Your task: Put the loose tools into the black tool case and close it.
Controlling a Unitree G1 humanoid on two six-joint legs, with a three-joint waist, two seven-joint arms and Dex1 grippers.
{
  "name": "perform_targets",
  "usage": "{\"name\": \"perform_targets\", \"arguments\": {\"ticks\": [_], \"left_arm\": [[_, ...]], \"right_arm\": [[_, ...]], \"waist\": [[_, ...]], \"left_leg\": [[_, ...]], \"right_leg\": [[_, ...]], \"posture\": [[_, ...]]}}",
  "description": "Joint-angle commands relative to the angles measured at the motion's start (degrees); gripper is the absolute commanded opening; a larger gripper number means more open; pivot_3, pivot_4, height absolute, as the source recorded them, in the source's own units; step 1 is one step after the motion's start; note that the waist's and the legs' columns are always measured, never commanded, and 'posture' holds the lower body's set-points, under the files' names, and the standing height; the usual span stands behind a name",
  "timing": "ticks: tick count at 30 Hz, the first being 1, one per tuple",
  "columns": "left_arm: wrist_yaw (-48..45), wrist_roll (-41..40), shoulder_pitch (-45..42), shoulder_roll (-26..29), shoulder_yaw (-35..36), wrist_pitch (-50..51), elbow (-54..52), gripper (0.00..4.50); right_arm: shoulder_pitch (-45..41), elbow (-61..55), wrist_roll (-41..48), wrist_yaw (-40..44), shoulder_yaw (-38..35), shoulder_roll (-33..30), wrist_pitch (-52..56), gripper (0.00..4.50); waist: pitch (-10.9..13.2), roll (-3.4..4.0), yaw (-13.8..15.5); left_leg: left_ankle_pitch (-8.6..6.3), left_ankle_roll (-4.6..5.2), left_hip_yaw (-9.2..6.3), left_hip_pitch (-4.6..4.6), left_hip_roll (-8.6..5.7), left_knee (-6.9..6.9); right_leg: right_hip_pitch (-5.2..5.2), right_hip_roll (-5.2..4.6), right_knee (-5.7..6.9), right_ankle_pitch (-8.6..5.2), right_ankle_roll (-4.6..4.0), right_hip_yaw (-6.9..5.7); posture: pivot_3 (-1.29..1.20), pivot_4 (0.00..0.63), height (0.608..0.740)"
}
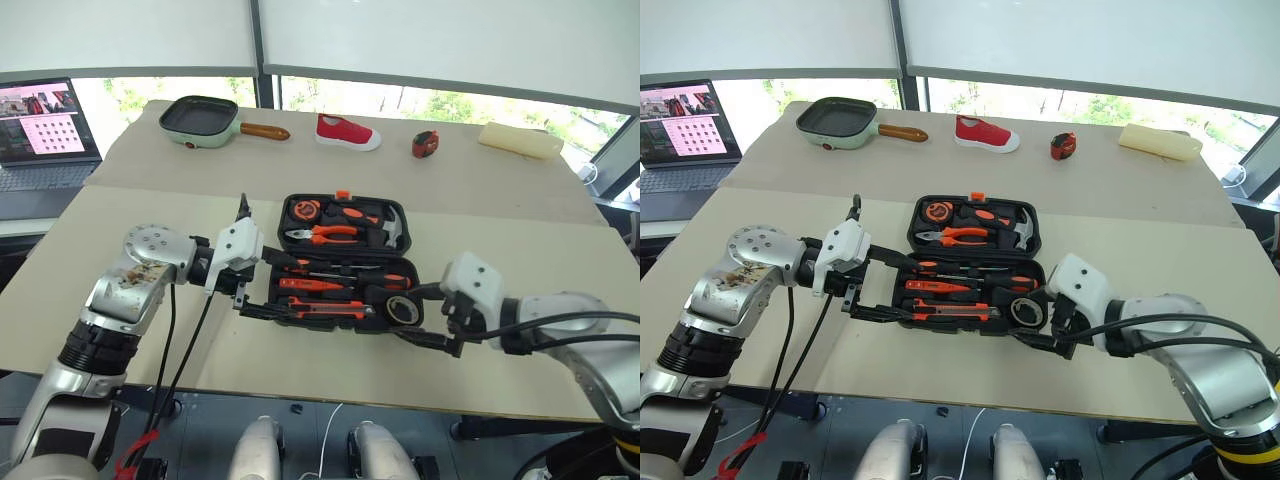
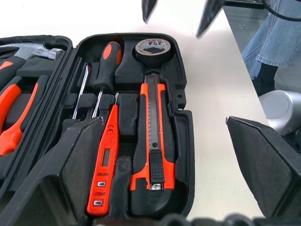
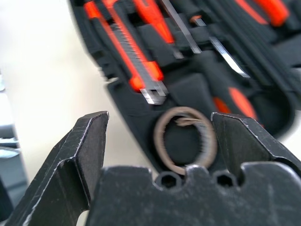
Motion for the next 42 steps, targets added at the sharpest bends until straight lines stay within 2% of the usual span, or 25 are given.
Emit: {"name": "perform_targets", "arguments": {"ticks": [1, 5, 8, 10, 12, 15, 21, 22, 23, 25, 30, 33, 37, 42], "left_arm": [[3.4, 3.3, -0.8, 1.1, 2.1, -3.2, 5.3, 4.5], [3.9, 4.6, -0.2, 2.1, 2.9, -6.1, 8.8, 4.5], [3.5, 0.8, -0.6, 1.9, 4.4, -1.8, 5.3, 4.5], [4.1, 2.1, -0.1, 2.8, 4.3, -1.7, 5.0, 4.5], [5.2, 3.7, 0.3, 3.5, 4.4, -2.2, 7.3, 4.5], [8.6, 5.6, -0.1, 3.1, 5.2, -3.0, 12.4, 3.72], [14.3, 10.0, -0.3, 0.2, 3.8, -6.4, 20.2, 1.44], [14.6, 10.1, -0.5, -0.6, 3.6, -6.3, 20.4, 1.14], [15.0, 10.4, -0.6, -1.6, 3.2, -6.2, 20.5, 0.64], [15.4, 11.0, -0.7, -3.0, 2.7, -6.3, 20.6, 0.09], [16.7, 11.5, 0.0, -7.0, 0.7, -3.5, 18.2, 0.09], [15.7, 10.8, 0.9, -7.6, 0.5, -3.0, 16.2, 0.09], [12.1, 7.9, 4.1, -6.5, 0.7, -1.3, 11.2, 0.09], [9.2, 9.0, 10.2, -2.8, -0.4, -2.7, 6.6, 0.09]], "right_arm": [[-2.1, 8.1, -2.3, -0.9, -3.1, -0.5, -4.0, 4.07], [-3.1, 11.9, -2.3, -0.7, -3.5, 0.2, -5.6, 4.07], [-3.0, 9.8, -0.9, -0.5, -1.8, 2.0, -5.7, 4.07], [-3.6, 10.7, -2.3, -1.9, -0.8, 3.5, -6.3, 3.67], [-4.3, 13.5, -3.6, -3.0, -1.5, 4.3, -7.2, 3.04], [-5.5, 18.5, -5.6, -4.3, -2.7, 4.0, -9.3, 2.01], [-7.8, 29.7, -11.1, -3.3, -0.2, 3.2, -17.1, 0.02], [-8.0, 30.6, -11.9, -2.9, 0.8, 3.4, -18.3, 0.0], [-8.5, 31.5, -12.6, -2.5, 1.9, 4.1, -19.0, 0.0], [-9.5, 33.0, -13.5, -1.7, 3.6, 5.2, -19.9, 0.0], [-14.1, 35.3, -16.6, -1.9, 8.7, 9.2, -20.6, 0.0], [-14.3, 32.9, -15.7, -0.3, 9.1, 10.3, -20.1, 0.0], [-11.6, 27.1, -12.6, 4.6, 8.9, 8.8, -19.2, 0.0], [-5.9, 19.8, -10.9, 7.4, 8.1, 6.4, -17.6, 0.0]], "waist": [[0.0, 0.0, 0.0], [0.0, 0.0, -0.1], [0.0, 0.0, -0.1], [0.0, 0.0, -0.1], [0.0, 0.0, -0.1], [0.0, 0.0, -0.1], [0.0, 0.0, 0.0], [0.0, 0.0, 0.0], [0.0, 0.0, 0.0], [0.0, 0.0, 0.0], [0.0, 0.01, -0.5], [0.0, 0.0, -0.4], [0.0, 0.01, -0.4], [0.0, 0.02, -0.6]], "left_leg": [[0.0, 0.0, 0.0, 0.01, 0.0, 0.0], [0.0, 0.0, 0.02, 0.0, -0.01, -0.01], [0.0, 0.0, 0.02, -0.02, 0.01, -0.06], [0.0, 0.0, 0.01, -0.03, 0.01, -0.05], [0.0, 0.0, 0.02, -0.03, 0.0, -0.03], [0.0, 0.0, 0.03, 0.0, -0.01, 0.01], [0.0, 0.0, 0.06, -0.02, -0.01, 0.0], [0.0, 0.0, 0.07, -0.02, -0.01, -0.01], [0.0, 0.0, 0.07, -0.02, -0.01, 0.0], [0.0, 0.0, 0.07, -0.02, -0.01, 0.0], [0.0, 0.0, 0.06, -0.02, 0.0, -0.01], [0.0, 0.0, 0.04, -0.02, -0.01, -0.01], [0.0, 0.0, 0.08, -0.06, -0.02, -0.02], [-0.01, 0.0, 0.05, -0.03, 0.01, -0.18]], "right_leg": [[0.01, 0.0, 0.0, 0.0, 0.0, 0.0], [-0.03, 0.0, 0.01, 0.0, -0.01, 0.01], [-0.07, 0.0, 0.01, 0.0, -0.01, 0.0], [-0.05, 0.0, 0.01, 0.0, -0.01, 0.0], [-0.04, -0.01, 0.03, 0.0, 0.0, 0.0], [-0.02, -0.01, 0.05, 0.01, 0.0, 0.01], [-0.04, -0.01, 0.03, 0.01, -0.01, 0.0], [-0.05, -0.01, 0.03, 0.01, -0.01, 0.01], [-0.05, -0.01, 0.04, 0.01, -0.01, 0.0], [-0.04, -0.01, 0.04, 0.02, -0.01, 0.01], [-0.07, 0.01, 0.09, 0.02, -0.02, 0.02], [-0.07, 0.01, 0.1, 0.02, -0.01, 0.01], [-0.08, -0.02, 0.06, 0.02, 0.0, 0.02], [-0.11, 0.0, 0.07, 0.01, -0.02, 0.0]], "posture": [[0.0, 0.15, 0.74], [0.0, 0.15, 0.74], [0.0, 0.15, 0.74], [0.0, 0.15, 0.74], [0.0, 0.15, 0.74], [0.0, 0.15, 0.74], [0.0, 0.15, 0.74], [0.0, 0.15, 0.74], [0.0, 0.15, 0.74], [0.0, 0.15, 0.74], [0.0, 0.15, 0.74], [0.0, 0.15, 0.74], [0.0, 0.15, 0.74], [0.0, 0.15, 0.74]]}}
